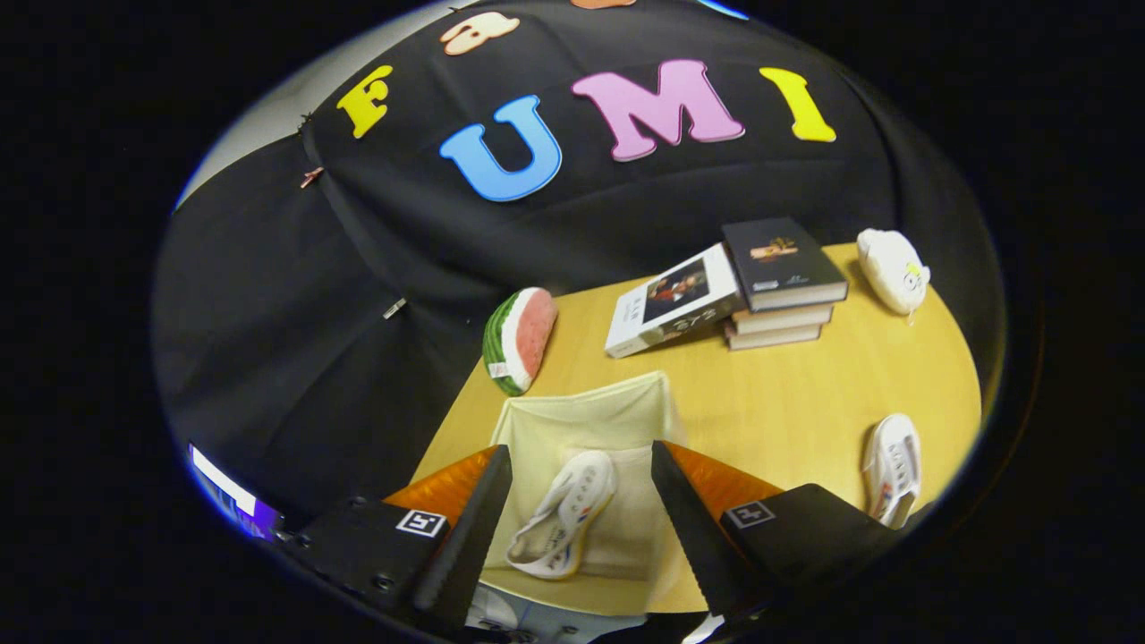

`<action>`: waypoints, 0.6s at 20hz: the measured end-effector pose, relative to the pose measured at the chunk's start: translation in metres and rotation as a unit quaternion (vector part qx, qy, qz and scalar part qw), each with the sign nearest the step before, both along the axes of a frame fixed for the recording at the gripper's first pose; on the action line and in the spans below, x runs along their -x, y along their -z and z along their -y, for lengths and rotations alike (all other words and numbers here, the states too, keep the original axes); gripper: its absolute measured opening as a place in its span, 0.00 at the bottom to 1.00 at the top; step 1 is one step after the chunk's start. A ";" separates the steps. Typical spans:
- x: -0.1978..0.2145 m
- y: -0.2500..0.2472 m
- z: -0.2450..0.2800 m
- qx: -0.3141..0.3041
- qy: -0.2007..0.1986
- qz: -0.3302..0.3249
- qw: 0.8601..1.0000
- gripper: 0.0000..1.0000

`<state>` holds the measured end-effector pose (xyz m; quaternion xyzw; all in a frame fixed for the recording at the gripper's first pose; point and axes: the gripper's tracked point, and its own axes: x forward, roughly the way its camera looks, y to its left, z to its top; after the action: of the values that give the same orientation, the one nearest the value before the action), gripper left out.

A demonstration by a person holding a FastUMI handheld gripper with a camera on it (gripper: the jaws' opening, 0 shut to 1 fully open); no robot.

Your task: Open the storage box then place both shoes into the box .Put the left shoe in first, then the right shoe, with the right side of both shoes facing outward in a uniform manner.

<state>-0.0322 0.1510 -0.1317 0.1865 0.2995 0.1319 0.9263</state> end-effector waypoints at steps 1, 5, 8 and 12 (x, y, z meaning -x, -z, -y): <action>0.004 -0.003 0.028 0.023 0.011 0.011 1.000 0.97; 0.025 0.015 0.140 0.093 0.055 0.006 0.994 0.97; 0.048 0.053 0.210 0.118 0.081 -0.033 0.989 0.97; 0.083 0.116 0.270 0.139 0.091 -0.100 0.981 0.97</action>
<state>-0.1151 -0.1187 -0.2479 0.0949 0.3881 -0.0155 0.9166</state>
